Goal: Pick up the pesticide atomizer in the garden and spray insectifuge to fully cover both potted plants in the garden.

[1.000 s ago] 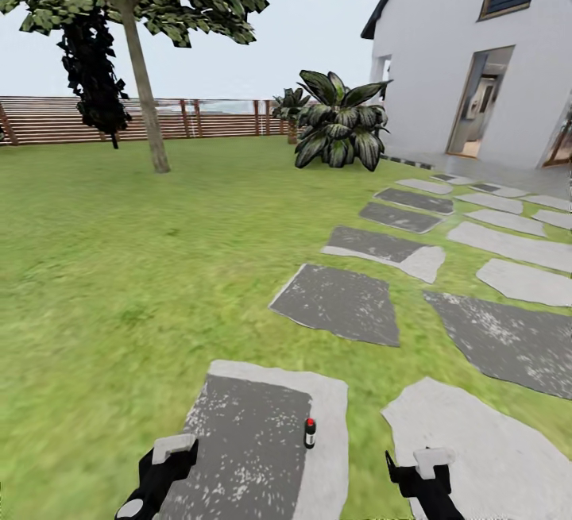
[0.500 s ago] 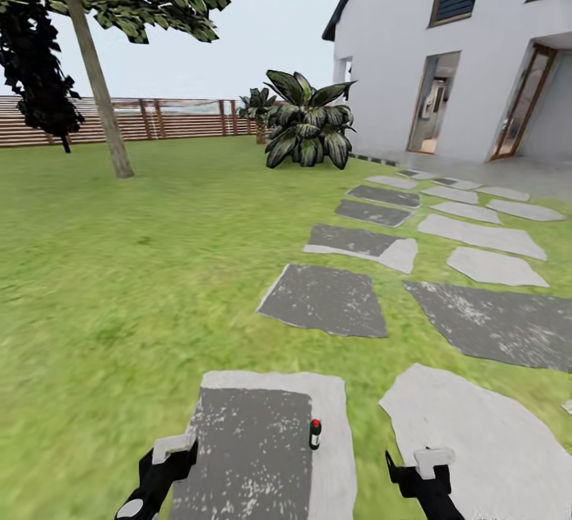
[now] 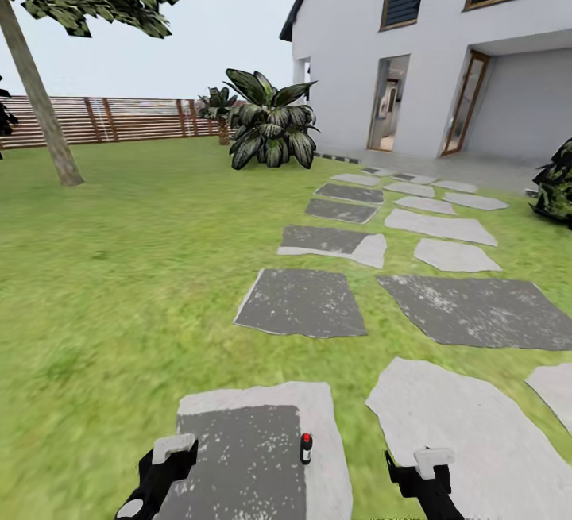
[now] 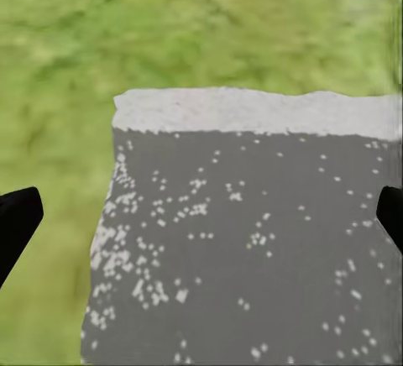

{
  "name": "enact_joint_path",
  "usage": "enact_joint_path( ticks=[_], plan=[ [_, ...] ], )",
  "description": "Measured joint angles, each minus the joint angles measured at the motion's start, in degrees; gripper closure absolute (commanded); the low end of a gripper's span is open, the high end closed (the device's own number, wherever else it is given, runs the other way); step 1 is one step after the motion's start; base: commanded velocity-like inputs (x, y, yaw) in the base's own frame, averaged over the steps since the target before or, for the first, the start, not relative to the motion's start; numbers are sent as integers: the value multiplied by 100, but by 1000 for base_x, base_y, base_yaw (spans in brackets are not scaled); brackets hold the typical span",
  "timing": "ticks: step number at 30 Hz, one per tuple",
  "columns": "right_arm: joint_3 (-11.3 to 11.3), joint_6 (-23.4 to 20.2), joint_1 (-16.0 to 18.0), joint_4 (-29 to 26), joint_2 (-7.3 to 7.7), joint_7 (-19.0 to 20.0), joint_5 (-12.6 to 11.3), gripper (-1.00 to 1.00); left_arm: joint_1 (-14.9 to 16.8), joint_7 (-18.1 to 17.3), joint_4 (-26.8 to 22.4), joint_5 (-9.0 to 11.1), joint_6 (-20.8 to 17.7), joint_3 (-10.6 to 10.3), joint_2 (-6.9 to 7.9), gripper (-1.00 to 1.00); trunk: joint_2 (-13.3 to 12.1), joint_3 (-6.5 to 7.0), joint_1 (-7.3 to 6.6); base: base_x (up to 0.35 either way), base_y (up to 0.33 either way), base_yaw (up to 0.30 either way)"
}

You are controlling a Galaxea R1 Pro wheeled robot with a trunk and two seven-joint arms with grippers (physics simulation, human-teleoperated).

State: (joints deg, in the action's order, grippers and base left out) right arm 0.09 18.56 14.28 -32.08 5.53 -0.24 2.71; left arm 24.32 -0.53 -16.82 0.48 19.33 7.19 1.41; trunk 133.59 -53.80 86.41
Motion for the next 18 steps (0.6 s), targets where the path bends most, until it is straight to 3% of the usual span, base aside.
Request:
enact_joint_path(
  ticks=[5,15,18],
  plan=[
    [0,0,0,-3,0,0,0,-100,1,1,0,0,0,0,0,-100,0,0,1,13,7,-264],
    [3,-1,2,-5,-9,-6,-6,-100,-1,2,-2,0,-1,0,1,-100,0,0,1,1,0,-29],
    [0,0,0,-5,-9,0,-7,-100,-3,4,0,0,-1,0,0,-100,0,0,1,0,0,-203]
  ],
)
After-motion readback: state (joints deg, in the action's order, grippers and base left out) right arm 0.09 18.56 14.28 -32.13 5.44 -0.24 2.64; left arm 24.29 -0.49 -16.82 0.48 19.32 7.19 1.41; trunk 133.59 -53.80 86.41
